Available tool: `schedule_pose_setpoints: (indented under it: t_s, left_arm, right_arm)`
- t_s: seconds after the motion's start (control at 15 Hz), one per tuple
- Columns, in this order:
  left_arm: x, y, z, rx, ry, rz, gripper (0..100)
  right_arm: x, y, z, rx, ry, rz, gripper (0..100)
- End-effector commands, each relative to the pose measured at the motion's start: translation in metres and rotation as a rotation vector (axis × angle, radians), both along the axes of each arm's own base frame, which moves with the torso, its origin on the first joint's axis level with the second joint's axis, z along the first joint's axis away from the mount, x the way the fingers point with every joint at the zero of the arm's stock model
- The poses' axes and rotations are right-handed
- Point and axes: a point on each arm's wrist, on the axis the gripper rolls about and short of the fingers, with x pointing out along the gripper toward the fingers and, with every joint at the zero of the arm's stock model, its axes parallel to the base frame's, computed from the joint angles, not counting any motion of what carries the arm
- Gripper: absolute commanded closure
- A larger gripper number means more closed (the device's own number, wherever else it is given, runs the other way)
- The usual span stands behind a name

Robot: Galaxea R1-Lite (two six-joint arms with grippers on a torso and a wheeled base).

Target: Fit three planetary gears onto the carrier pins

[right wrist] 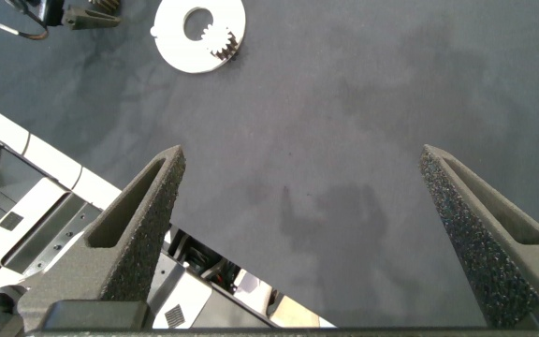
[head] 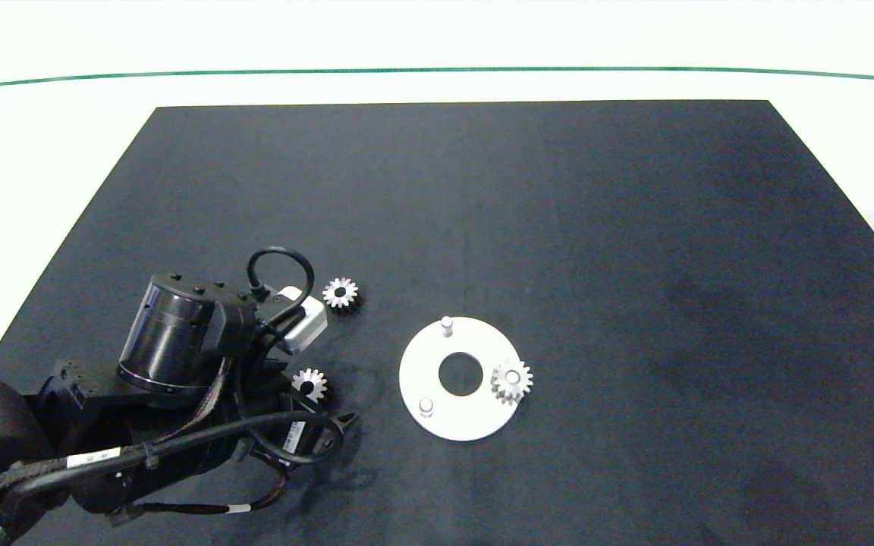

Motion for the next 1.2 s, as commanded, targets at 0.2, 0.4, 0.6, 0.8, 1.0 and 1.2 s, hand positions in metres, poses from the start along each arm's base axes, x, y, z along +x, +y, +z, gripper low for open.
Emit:
schedule_pose_setpoints:
  t_s: [0.2, 0.4, 0.6, 0.8, 1.0, 1.2]
  left_arm:
    - [0.0014, -0.0048, -0.0040, 0.012, 0.012, -0.014, 13]
    - [0.0004, -0.0042, -0.0037, 0.011, 0.011, -0.014, 19]
    - [0.0004, -0.0046, -0.0033, 0.010, 0.010, -0.016, 25]
    - [0.0000, -0.0043, -0.0041, 0.013, 0.012, -0.014, 31]
    - [-0.0004, -0.0059, -0.0041, 0.012, 0.012, -0.022, 37]
    - [-0.0006, -0.0057, -0.0052, 0.016, 0.015, -0.020, 43]
  right_arm:
    - [0.0004, 0.0004, -0.0008, -0.010, 0.003, 0.002, 0]
    - [0.0003, 0.0004, -0.0008, -0.009, 0.004, 0.004, 0]
    - [-0.0001, -0.0001, -0.0004, -0.008, 0.001, 0.002, 0]
    - [-0.0001, 0.0000, -0.0004, -0.008, 0.001, 0.004, 0]
    - [0.0000, 0.0001, -0.0007, -0.008, 0.003, 0.004, 0]
    - [-0.0001, 0.0000, -0.0004, -0.008, 0.001, 0.004, 0]
